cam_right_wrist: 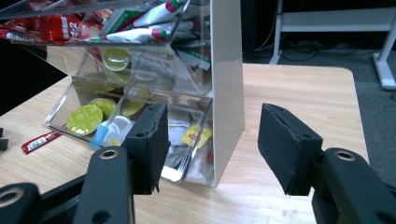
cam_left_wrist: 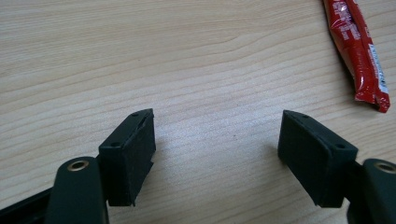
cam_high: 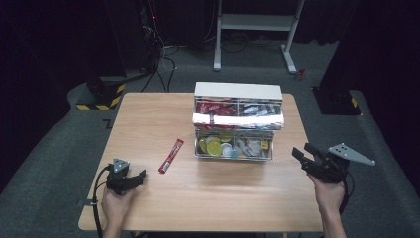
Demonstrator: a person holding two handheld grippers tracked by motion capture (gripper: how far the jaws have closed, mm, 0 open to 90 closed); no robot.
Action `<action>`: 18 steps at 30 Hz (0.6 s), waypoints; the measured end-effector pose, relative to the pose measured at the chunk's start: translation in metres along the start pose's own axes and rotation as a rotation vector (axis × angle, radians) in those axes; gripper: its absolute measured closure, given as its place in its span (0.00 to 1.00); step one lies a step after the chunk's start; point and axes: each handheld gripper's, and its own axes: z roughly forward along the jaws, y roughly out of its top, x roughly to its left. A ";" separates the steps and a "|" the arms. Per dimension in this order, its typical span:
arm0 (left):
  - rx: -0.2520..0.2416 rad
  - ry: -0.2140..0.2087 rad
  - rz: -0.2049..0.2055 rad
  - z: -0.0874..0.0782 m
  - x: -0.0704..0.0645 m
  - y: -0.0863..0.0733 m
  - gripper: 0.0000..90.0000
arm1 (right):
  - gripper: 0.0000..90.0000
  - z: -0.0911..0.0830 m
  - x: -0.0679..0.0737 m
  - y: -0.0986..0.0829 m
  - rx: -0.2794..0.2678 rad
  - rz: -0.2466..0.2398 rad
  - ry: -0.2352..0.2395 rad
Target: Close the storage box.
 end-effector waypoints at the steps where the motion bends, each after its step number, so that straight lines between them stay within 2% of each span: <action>1: 0.000 0.000 0.000 0.000 0.000 0.000 0.31 | 0.48 0.000 -0.001 -0.001 0.005 0.006 -0.001; 11: 0.000 0.000 0.000 0.000 0.000 0.000 0.31 | 0.48 0.002 0.000 -0.020 0.026 0.010 -0.019; 18: 0.000 0.000 0.000 0.000 0.000 0.000 0.31 | 0.48 0.013 -0.003 -0.033 0.094 0.007 -0.048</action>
